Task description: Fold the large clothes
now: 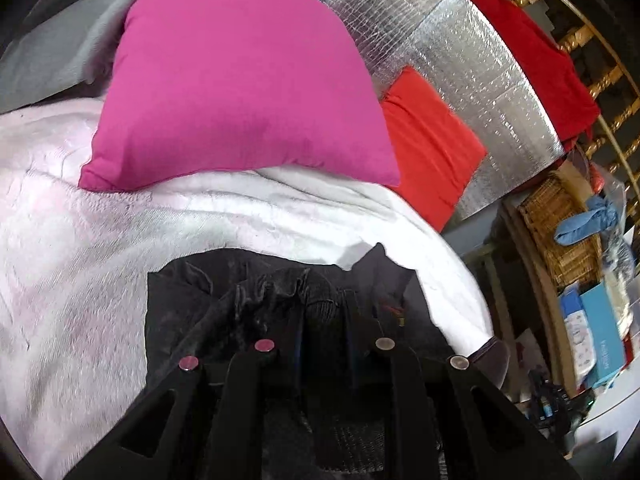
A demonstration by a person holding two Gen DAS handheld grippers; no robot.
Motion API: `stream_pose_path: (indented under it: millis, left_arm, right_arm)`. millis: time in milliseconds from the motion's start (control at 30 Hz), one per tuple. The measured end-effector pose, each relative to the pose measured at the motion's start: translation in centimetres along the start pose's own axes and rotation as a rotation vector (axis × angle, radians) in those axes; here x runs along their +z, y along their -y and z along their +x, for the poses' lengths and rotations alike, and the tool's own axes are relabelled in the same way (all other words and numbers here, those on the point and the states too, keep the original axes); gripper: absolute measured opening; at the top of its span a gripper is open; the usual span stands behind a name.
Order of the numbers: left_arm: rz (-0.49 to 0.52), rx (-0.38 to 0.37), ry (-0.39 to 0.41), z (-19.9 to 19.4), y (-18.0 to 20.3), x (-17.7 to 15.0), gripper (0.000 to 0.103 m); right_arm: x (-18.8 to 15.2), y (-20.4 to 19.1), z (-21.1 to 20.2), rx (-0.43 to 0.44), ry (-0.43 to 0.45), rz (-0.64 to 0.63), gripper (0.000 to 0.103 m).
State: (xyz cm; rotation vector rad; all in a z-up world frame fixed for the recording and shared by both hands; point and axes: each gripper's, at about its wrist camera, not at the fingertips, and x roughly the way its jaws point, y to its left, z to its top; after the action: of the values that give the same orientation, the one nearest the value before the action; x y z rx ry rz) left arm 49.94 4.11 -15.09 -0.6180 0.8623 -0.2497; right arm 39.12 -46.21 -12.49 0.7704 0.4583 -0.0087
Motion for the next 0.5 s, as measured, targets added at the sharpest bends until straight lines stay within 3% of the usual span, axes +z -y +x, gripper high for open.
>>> stream_pose_path:
  millis: [33,100,167,267,333,433,500]
  left_arm:
    - [0.003,0.005,-0.008,0.4,-0.2,0.0,0.019]
    - [-0.011,0.0,-0.036,1.3,-1.0,0.2,0.022]
    - [-0.047,-0.022,-0.051,1.6,-1.8,0.3,0.025]
    - [-0.072,-0.061,-0.071,1.8,-2.4,0.4,0.029]
    - [-0.052,-0.055,-0.076,1.8,-2.2,0.3,0.031]
    - [-0.032,-0.056,-0.077,1.7,-2.0,0.1,0.032]
    - [-0.028,-0.059,-0.08,1.6,-1.9,0.0,0.032]
  right_arm:
    - [0.1,-0.1,0.2,-0.003,-0.015,0.002,0.013]
    - [0.4,-0.3,1.1,-0.048,-0.075,-0.026,0.026]
    - [0.1,0.1,2.0,-0.076,-0.124,-0.028,0.095]
    - [-0.4,1.4,3.4,-0.08,-0.161,-0.005,0.095]
    - [-1.0,1.8,5.0,-0.087,-0.239,-0.026,0.095]
    - [-2.7,1.8,7.7,-0.166,-0.364,-0.087,0.095]
    - [-3.7,1.0,8.9,-0.214,-0.415,-0.173,0.082]
